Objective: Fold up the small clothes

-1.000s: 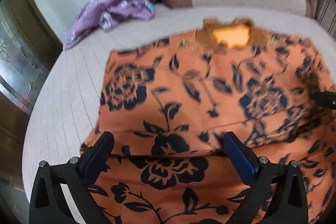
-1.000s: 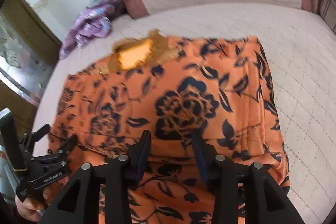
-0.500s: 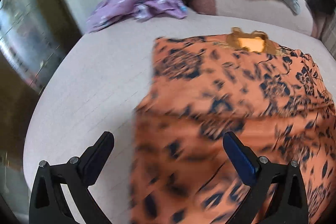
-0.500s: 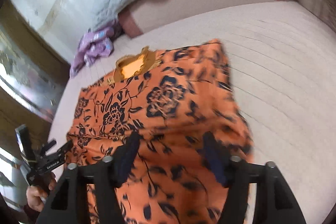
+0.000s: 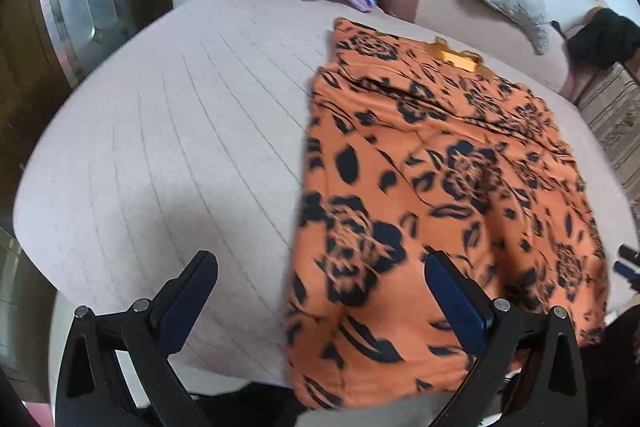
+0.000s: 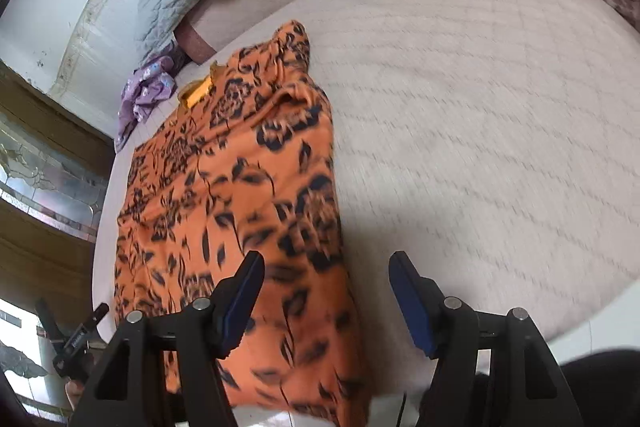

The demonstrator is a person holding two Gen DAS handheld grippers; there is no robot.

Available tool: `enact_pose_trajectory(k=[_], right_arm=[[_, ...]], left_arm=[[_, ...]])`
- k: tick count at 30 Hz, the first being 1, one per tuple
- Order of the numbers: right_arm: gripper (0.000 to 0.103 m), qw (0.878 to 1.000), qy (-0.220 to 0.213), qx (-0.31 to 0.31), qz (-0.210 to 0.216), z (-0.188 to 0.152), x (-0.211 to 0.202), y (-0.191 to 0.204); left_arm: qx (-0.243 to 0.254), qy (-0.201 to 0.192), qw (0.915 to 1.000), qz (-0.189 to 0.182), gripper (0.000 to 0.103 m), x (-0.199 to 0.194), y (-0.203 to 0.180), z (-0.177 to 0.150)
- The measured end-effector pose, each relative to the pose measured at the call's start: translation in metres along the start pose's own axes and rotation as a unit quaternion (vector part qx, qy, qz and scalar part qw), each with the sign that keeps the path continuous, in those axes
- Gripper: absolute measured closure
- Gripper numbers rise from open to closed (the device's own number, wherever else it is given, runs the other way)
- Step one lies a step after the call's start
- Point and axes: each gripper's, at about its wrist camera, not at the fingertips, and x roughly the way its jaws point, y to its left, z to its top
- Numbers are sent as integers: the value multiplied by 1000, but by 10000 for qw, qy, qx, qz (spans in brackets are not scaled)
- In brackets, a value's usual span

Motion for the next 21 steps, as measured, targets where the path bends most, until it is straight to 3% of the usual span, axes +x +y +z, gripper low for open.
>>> enact_pose_trajectory(k=[4, 8, 12, 14, 16, 17, 18, 19, 20, 21], right_arm=[[35, 9995, 245, -206, -82, -22, 3, 3], [35, 9979, 545, -298, -159, -39, 16, 6], [35, 9951, 502, -716, -456, -57, 21, 24], [43, 9919, 503, -958, -664, -64, 23, 33], [69, 9866, 407, -1284, -925, -69, 23, 43], [75, 9864, 391, -1345, -862, -69, 22, 45], [90, 9867, 389, -1368, -791, -69, 20, 47], [94, 9869, 356, -1373, -770, -67, 17, 48], [94, 9877, 335, -1346, -720, -65, 15, 48], [94, 9895, 320, -1277, -601, -61, 12, 47]], left_arm=[[-46, 208, 9991, -357, 22, -1, -3, -12], [-192, 513, 9978, -376, 25, 8, 1, -16], [-453, 874, 9942, -433, 24, 17, 7, -20], [-353, 844, 9948, -451, 24, 16, 3, -21], [-206, 858, 9952, -435, 25, 17, -1, -22], [-152, 839, 9955, -419, 27, 16, -3, -22], [-116, 800, 9957, -456, 42, 14, -3, -22], [-95, 765, 9958, -490, 61, 14, -4, -21], [-124, 740, 9958, -524, 69, 13, -2, -20], [-183, 723, 9956, -564, 88, 13, 0, -18]])
